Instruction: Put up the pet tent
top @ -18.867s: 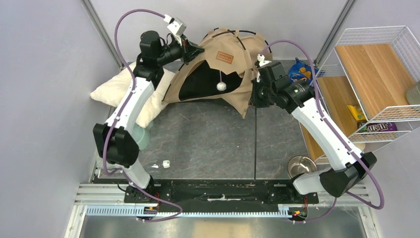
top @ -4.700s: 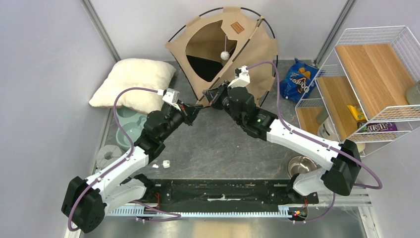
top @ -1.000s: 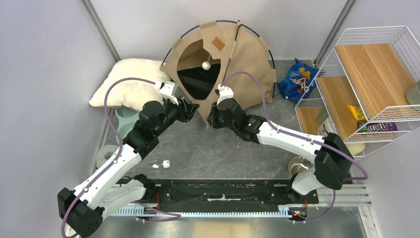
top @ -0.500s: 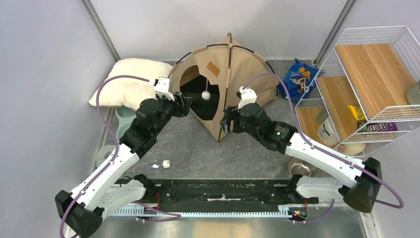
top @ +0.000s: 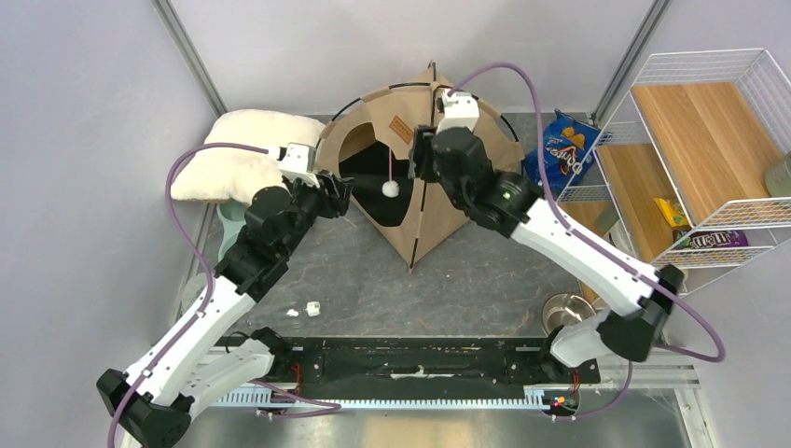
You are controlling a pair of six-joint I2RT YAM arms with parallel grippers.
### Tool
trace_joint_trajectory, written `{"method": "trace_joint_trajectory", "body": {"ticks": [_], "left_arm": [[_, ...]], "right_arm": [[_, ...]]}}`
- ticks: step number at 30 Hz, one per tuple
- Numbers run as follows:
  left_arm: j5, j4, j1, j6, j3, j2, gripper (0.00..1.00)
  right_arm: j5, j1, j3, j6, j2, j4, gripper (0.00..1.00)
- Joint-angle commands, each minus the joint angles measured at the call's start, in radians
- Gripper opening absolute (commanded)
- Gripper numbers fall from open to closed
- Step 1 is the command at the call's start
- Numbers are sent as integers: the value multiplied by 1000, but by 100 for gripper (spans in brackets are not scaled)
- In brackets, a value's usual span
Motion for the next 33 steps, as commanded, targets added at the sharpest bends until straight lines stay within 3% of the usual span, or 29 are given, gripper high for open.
{"method": "trace_joint_trajectory", "body": {"ticks": [1, 9, 13, 15, 20, 24, 33], "left_arm": [[-47, -32, -2, 55, 57, -26, 60], [-72, -60, -2, 83, 72, -49, 60], [-80, -67, -2, 85, 79, -45, 60], [-82, -69, -2, 89, 84, -48, 60], [-82, -76, -2, 107, 106, -46, 60], [-86, -83, -2, 114, 116, -49, 60], [-95, -83, -2, 122, 127, -48, 60]], "right_arm": [[139, -51, 135, 31, 111, -94, 62], [15, -138, 146, 25, 169, -49, 48], [-22, -154, 136, -38, 167, 14, 13], [-32, -157, 137, -98, 162, 57, 0], [-162, -222, 142, -262, 136, 165, 0], [-382, -309, 125, -342, 104, 211, 0], [-675, -393, 114, -368, 59, 212, 0]]}}
